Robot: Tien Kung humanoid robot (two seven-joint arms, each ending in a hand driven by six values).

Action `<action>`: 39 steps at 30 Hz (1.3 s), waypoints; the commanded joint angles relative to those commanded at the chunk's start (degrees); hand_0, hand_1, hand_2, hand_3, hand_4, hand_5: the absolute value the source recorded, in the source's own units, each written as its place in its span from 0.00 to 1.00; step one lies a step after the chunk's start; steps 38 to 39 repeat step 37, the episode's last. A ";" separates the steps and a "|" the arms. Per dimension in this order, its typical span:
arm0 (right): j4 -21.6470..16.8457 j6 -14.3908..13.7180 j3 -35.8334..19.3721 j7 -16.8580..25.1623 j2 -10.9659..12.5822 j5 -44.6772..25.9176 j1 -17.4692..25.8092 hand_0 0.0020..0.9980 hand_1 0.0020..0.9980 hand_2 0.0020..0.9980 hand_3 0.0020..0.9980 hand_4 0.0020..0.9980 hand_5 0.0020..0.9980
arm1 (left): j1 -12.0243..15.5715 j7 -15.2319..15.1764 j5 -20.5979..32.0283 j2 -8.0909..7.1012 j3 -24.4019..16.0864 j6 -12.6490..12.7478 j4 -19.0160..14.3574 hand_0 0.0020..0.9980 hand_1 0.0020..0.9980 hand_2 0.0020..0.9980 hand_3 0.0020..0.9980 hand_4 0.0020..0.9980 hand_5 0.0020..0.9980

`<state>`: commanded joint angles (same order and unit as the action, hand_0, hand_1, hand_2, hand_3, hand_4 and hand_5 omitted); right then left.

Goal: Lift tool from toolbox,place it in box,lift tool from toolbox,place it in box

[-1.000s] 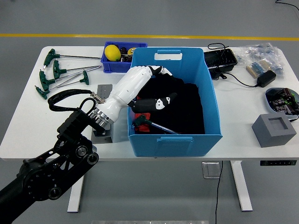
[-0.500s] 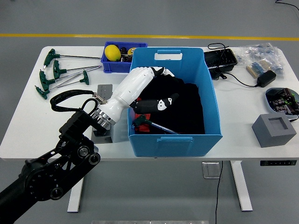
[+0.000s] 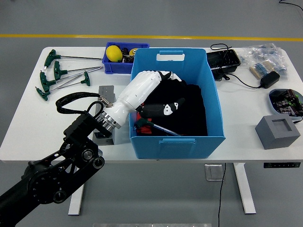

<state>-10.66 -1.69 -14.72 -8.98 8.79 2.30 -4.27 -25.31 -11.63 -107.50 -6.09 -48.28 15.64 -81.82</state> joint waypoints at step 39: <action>-0.68 -0.22 1.52 -0.33 0.63 -0.65 0.06 0.68 0.70 0.80 0.68 0.76 0.73 | -0.18 0.69 -0.38 -0.16 2.69 -0.74 0.77 0.52 0.55 0.56 0.55 0.67 0.31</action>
